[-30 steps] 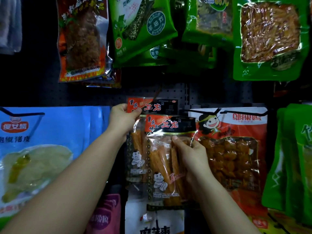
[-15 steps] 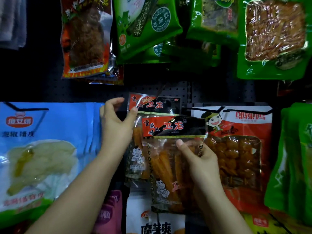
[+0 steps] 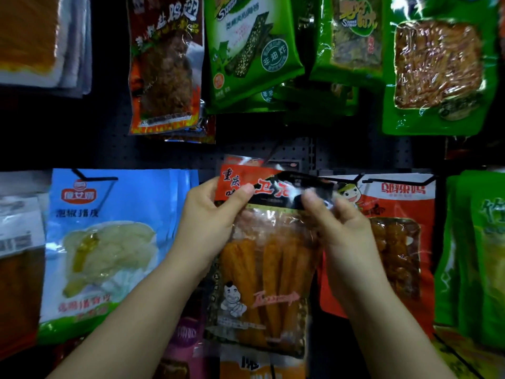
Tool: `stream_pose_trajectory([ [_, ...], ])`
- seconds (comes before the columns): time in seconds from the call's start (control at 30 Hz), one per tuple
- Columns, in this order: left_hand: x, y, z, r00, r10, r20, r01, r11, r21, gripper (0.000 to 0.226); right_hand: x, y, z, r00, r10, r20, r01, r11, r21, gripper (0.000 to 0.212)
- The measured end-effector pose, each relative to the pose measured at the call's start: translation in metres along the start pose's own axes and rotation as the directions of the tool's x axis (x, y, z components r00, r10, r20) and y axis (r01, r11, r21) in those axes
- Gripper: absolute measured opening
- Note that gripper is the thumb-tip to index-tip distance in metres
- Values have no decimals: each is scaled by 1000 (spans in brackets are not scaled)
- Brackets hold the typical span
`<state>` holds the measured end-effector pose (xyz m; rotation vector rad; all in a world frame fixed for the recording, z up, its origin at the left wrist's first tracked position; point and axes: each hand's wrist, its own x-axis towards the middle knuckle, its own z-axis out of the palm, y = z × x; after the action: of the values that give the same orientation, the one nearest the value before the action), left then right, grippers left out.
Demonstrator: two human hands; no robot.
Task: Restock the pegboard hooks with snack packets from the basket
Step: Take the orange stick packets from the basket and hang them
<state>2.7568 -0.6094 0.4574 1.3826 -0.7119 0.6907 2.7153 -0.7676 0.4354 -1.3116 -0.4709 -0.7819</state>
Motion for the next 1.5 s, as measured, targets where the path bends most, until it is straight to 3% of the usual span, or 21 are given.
stream_pose_trajectory([
  [0.13, -4, 10, 1, 998, 37, 43, -36, 999, -25, 13, 7, -10, 6, 999, -40, -36, 40, 999, 0, 10],
  [0.3, 10, 26, 3, 999, 30, -20, -31, 998, -55, 14, 12, -21, 15, 986, -143, -88, 140, 989, -48, 12],
  [0.4, 21, 35, 6, 995, 94, -27, -95, 995, -42, 13, 20, -30, 19, 972, -203, -115, 197, 978, -65, 14],
  [0.67, 41, 55, 13, 982, 184, -38, -184, 983, -8, 13, 34, -53, 27, 958, -248, -143, 253, 967, 16, 13],
  [1.3, 45, 43, 14, 996, 88, 9, -88, 996, -28, 15, 40, -36, 28, 963, -189, -192, 186, 982, -32, 23],
  [1.43, 47, 25, 11, 998, 61, -15, -60, 994, 87, 13, 35, -21, 27, 970, -147, -196, 129, 986, -104, 17],
  [1.5, 47, 16, 9, 999, 39, -19, -37, 995, 88, 11, 32, -13, 23, 971, -100, -215, 76, 990, -119, 31],
])
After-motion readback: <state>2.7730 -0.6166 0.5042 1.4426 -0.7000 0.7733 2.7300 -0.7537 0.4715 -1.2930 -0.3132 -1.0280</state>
